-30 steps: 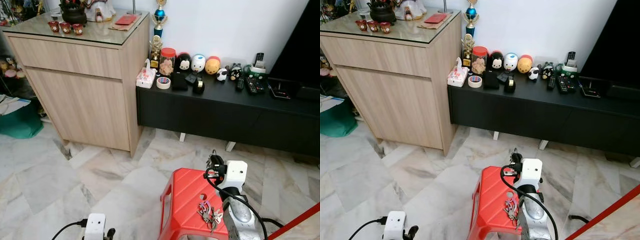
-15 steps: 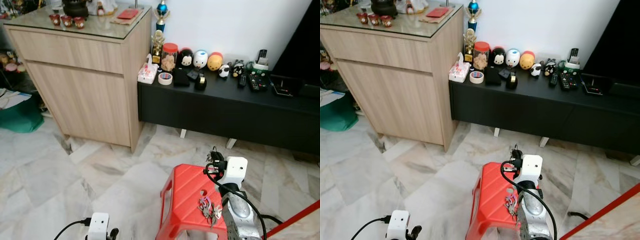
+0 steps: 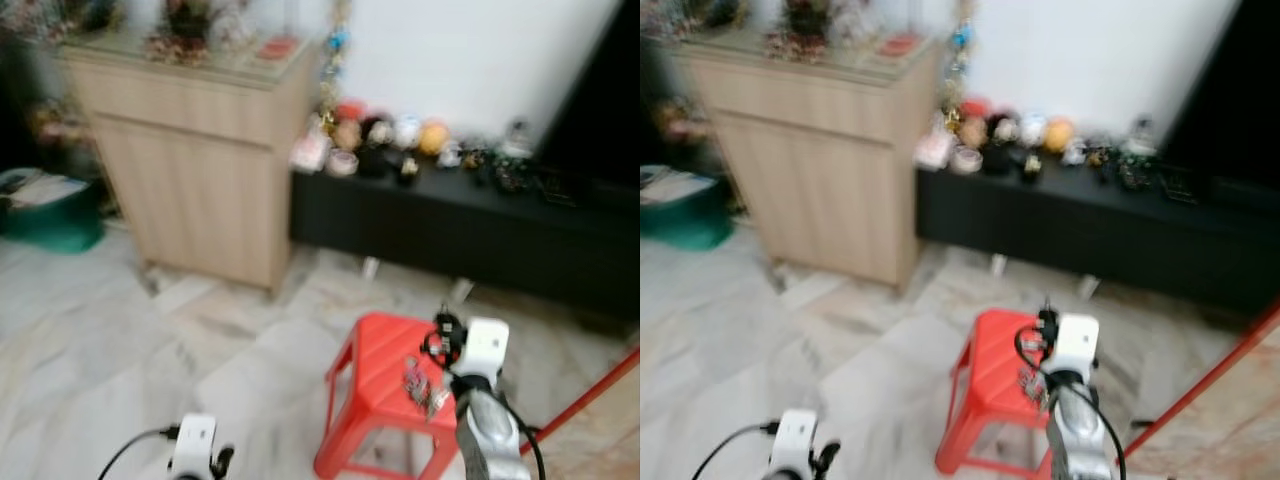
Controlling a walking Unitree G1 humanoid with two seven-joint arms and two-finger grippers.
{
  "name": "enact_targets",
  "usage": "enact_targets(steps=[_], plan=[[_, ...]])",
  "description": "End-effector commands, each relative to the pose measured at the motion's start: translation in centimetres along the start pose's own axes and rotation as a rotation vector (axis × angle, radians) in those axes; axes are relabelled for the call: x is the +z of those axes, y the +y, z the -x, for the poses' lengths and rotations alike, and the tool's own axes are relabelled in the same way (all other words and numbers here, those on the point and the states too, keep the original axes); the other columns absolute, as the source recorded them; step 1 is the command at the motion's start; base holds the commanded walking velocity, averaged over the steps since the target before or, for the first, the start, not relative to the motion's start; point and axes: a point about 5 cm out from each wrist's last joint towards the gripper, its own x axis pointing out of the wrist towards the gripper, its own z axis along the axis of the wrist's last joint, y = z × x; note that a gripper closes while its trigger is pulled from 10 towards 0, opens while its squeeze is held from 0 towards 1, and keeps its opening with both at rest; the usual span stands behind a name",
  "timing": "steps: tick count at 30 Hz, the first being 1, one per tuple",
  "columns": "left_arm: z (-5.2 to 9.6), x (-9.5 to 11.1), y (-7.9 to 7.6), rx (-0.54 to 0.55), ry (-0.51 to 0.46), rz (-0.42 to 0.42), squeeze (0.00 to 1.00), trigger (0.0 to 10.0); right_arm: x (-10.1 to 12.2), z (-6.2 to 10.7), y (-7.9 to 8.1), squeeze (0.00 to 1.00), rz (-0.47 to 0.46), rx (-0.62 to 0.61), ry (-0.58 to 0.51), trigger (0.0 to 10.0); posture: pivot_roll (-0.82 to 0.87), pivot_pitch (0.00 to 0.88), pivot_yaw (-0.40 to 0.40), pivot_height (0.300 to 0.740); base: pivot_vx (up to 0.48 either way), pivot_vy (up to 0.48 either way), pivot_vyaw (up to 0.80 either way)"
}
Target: Hang keys on a hook
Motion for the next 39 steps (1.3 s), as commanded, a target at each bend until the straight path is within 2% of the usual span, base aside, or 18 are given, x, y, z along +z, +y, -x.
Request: enact_targets(steps=[1, 6, 27, 39], plan=[[-0.27, 0.58, -0.27, -0.018, -0.006, -0.017, 0.00, 10.0, -0.35, 0.32, -0.94, 0.00, 0.002, -0.037, 0.015, 10.0, 0.07, 0.000, -0.094, 0.740, -0.311, 0.000, 0.00], [-0.23, 0.47, -0.23, -0.016, -0.003, -0.022, 0.00, 10.0, -0.43, 0.35, -0.84, 0.00, -0.001, -0.041, 0.018, 10.0, 0.07, 0.000, -0.094, 0.740, -0.308, 0.000, 0.00], [-0.19, 0.15, -0.51, -0.025, 0.018, -0.060, 0.00, 10.0, -0.39, 0.16, -0.84, 0.00, 0.003, -0.060, 0.019, 10.0, 0.07, 0.000, -0.092, 0.740, 0.000, 0.000, 0.00], [-0.19, 0.12, -0.58, -0.026, 0.019, -0.054, 0.00, 10.0, -0.37, 0.07, -1.08, 0.00, 0.004, -0.065, 0.020, 10.0, 0.07, 0.000, -0.091, 0.740, 0.000, -0.371, 0.00]])
